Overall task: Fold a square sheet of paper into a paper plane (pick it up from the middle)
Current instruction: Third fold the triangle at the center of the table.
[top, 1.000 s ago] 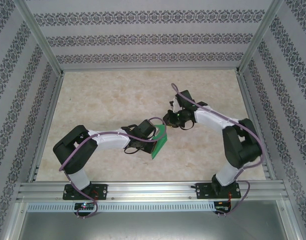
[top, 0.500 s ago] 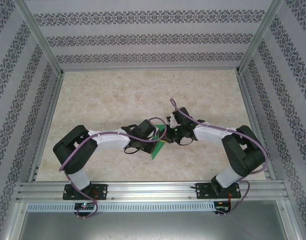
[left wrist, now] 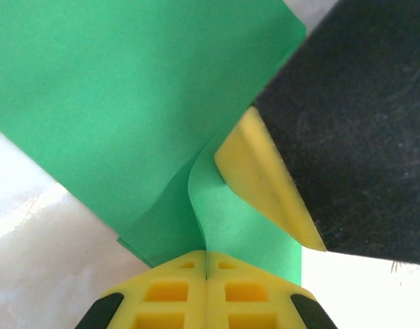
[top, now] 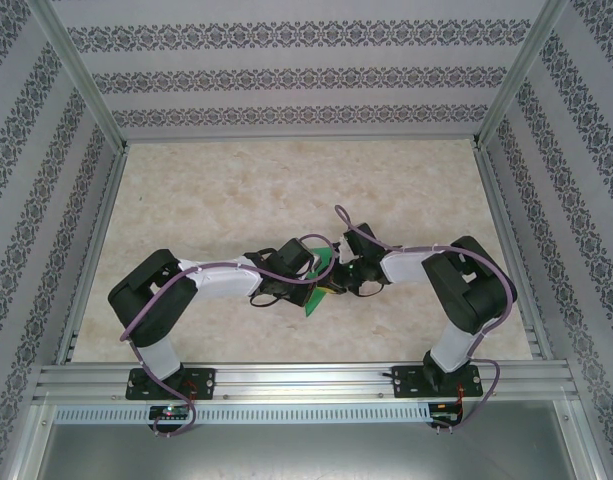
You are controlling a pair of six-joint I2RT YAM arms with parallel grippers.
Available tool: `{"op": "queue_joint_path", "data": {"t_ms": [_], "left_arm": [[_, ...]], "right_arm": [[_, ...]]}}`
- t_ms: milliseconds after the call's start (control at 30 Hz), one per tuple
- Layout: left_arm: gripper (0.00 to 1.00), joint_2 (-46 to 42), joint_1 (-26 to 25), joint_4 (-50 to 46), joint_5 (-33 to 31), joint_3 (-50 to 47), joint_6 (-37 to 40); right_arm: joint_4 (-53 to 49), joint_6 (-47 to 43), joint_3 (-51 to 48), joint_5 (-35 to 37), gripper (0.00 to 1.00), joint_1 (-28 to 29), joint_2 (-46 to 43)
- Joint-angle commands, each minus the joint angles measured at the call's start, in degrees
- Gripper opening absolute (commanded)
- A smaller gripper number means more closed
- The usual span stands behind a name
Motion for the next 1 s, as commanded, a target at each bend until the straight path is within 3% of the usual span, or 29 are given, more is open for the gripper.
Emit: {"op": "queue_joint_path", "data": {"t_ms": [0,267,500,733,967], "left_arm": [[0.01,2.2,0.6,-1.9,-1.5,-0.3,1.7],[0.00,2.0,0.6,-1.9,-1.8,-0.3,1.5],[0.00,2.1,0.6,-3.1,-1.9,1.0,2.2],[0.00,2.1,0.5,-3.1,-2.2,0.2,2.1],[0.00,1.6,0.6,-3.0,-2.0,0.0,2.0]], "right_arm": [[2.2,-0.6,-2.0,0.9,0.12,-0.8,1.9],[-2.9,-2.4,-1.3,0.2,0.12,-4.9,-8.9],[-0.9,-2.7,-0.5,-1.3,0.09,-5.5,-4.0],[-7.8,-5.9,0.9,4.9,0.07,-6.1,1.6],[-9.7,-4.6,1.8,3.8,0.08,-6.3,-5.4]]}}
